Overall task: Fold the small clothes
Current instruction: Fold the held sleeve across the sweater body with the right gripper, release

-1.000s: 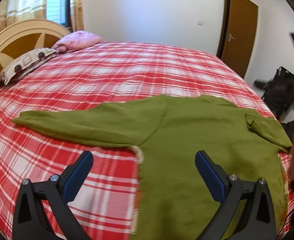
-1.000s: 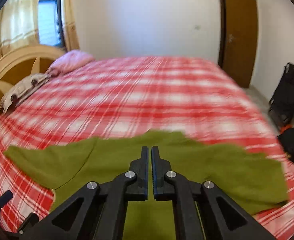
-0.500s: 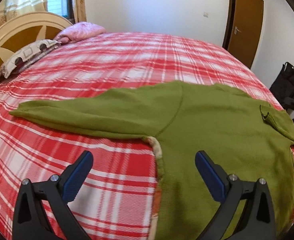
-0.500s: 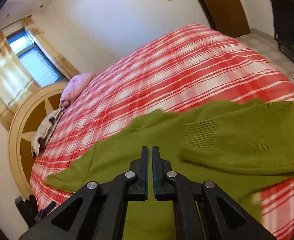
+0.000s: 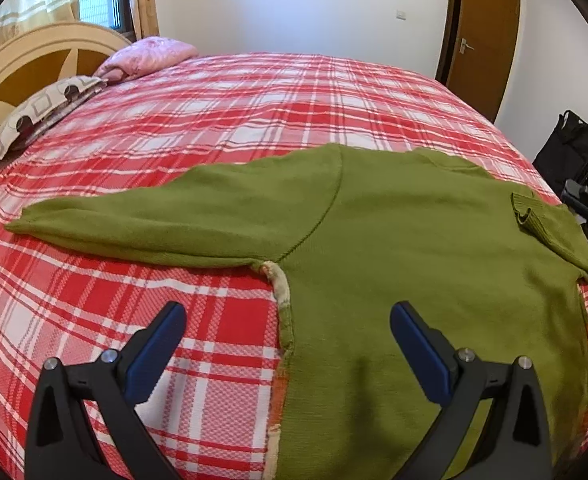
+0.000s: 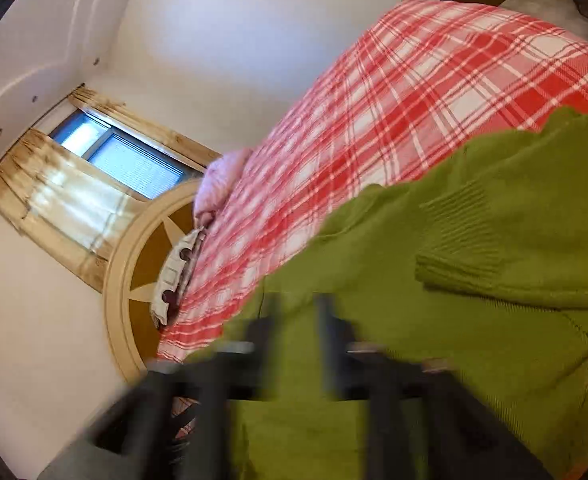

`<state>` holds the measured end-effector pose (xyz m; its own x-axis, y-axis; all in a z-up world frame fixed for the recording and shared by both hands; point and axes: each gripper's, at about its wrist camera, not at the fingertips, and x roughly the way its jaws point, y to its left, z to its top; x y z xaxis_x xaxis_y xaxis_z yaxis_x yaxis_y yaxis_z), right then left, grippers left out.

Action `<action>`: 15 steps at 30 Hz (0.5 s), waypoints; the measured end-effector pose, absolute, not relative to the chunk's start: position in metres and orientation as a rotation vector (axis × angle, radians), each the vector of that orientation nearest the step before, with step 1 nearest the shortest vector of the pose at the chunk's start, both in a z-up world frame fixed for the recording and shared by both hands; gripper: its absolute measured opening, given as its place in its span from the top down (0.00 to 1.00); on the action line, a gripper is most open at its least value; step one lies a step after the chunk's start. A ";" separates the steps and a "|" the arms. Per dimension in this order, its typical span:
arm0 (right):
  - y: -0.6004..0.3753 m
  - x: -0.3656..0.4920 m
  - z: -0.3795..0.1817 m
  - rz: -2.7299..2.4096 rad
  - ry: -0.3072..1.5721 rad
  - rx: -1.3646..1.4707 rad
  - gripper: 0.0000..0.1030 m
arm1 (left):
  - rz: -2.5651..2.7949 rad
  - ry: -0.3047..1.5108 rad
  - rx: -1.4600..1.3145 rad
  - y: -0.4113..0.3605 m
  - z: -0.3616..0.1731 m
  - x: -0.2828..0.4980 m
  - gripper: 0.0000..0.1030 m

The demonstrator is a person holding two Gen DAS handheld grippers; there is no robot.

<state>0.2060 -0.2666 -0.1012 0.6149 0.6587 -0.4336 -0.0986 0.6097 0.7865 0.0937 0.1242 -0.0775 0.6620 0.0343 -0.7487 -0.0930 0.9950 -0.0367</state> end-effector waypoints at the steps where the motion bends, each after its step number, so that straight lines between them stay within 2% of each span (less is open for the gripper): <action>1: -0.267 0.206 -0.100 0.512 0.783 0.809 0.04 | 0.070 0.848 -0.076 0.124 -0.077 0.094 0.00; 5: -0.282 0.196 -0.089 0.493 0.697 0.887 0.02 | 0.065 0.832 -0.061 0.121 -0.075 0.090 0.00; 13: -0.230 0.207 -0.072 0.176 0.790 0.138 0.03 | 0.061 0.842 -0.080 0.122 -0.075 0.090 0.00; 14: -0.224 0.210 -0.077 0.154 0.796 0.061 0.12 | 0.063 0.839 -0.080 0.122 -0.075 0.089 0.00; 15: -0.216 0.215 -0.084 0.142 0.811 -0.007 0.28 | 0.069 0.837 -0.080 0.124 -0.074 0.089 0.00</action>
<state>0.2154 -0.2160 -0.0843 0.6798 0.1236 -0.7229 -0.1291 0.9905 0.0480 0.0889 0.1237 -0.0745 0.6680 0.0295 -0.7435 -0.0924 0.9948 -0.0435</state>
